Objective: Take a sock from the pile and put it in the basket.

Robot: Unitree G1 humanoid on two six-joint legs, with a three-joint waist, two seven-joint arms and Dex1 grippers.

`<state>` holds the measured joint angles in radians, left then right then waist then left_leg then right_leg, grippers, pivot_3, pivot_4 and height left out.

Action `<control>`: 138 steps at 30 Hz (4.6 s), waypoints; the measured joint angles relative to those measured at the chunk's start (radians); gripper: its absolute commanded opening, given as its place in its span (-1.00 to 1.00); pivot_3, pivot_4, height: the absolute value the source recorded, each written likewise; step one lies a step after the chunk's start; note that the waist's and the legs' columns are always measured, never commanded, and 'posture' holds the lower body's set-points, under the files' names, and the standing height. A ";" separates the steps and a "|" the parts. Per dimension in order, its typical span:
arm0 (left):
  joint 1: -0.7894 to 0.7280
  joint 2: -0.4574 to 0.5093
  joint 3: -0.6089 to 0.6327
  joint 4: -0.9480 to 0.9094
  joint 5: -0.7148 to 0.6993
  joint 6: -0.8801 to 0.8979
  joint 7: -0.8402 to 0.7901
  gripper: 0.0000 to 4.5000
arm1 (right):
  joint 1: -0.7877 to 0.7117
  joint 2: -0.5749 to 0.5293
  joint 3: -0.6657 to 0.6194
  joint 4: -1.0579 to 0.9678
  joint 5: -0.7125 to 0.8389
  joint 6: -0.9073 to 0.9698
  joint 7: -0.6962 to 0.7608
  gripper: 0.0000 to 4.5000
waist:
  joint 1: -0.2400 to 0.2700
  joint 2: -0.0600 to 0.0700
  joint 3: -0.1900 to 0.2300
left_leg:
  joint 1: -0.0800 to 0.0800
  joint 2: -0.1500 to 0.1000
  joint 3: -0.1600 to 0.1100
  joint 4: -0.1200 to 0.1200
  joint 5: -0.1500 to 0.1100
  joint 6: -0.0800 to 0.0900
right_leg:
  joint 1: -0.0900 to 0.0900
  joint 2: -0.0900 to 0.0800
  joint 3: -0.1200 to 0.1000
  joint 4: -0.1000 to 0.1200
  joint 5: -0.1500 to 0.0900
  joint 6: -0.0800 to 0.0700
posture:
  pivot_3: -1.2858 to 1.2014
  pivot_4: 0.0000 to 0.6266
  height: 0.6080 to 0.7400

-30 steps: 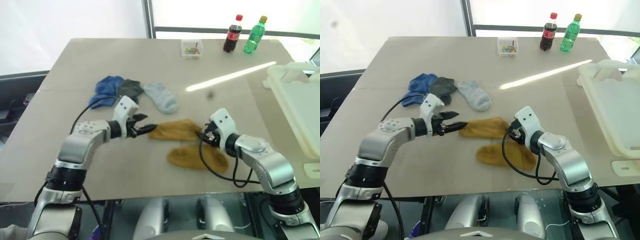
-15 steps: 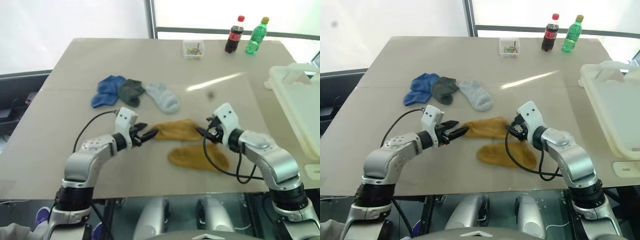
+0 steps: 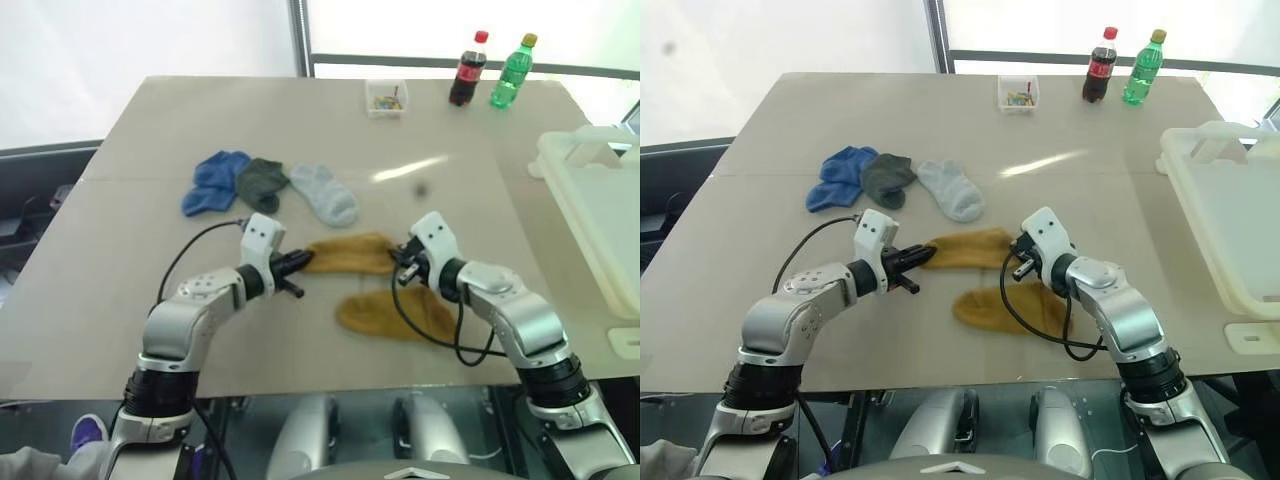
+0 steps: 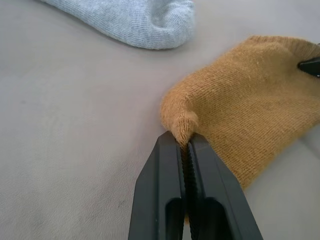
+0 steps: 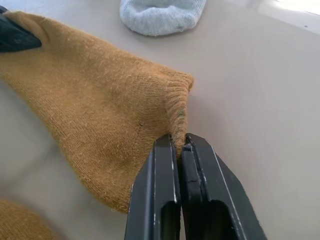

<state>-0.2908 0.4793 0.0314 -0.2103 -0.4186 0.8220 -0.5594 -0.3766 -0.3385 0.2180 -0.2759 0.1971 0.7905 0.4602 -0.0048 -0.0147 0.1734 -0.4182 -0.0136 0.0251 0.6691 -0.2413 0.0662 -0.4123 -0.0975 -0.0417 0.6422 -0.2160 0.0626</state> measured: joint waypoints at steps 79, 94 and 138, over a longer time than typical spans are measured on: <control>0.020 0.140 -0.138 -0.044 -0.192 0.033 -0.310 1.00 | 0.561 -0.293 -0.164 -0.327 0.180 -0.229 0.145 -0.98 | 0.022 -0.002 0.001 | 0.000 0.000 0.000 0.000 -0.002 0.003 | 0.001 -0.003 -0.001 -0.005 -0.003 -0.004 | 0.03 -0.52 0.83; -0.118 0.020 -0.231 0.081 -0.245 0.169 -0.397 1.00 | 0.528 -0.274 -0.095 -0.229 0.077 -0.358 0.164 -0.98 | 0.019 -0.005 -0.005 | 0.002 0.001 0.000 0.002 -0.002 0.003 | 0.002 -0.001 0.000 -0.002 -0.003 -0.004 | 0.03 -0.52 0.83; -0.212 0.002 -0.200 0.106 -0.444 0.498 -0.436 1.00 | 0.520 -0.262 -0.105 -0.297 0.092 -0.239 0.140 -0.98 | 0.019 -0.005 -0.004 | 0.001 0.002 0.000 0.001 -0.002 0.003 | 0.001 -0.003 0.001 -0.002 -0.003 -0.004 | 0.03 -0.52 0.83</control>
<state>-0.5032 0.4814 -0.1684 -0.1042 -0.8629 1.3198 -0.9955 0.1436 -0.6001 0.1128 -0.5733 0.2887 0.5519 0.5999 0.0146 -0.0193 0.1691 -0.4169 -0.0120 0.0253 0.6705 -0.2431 0.0693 -0.4109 -0.1008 -0.0408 0.6404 -0.2192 0.0586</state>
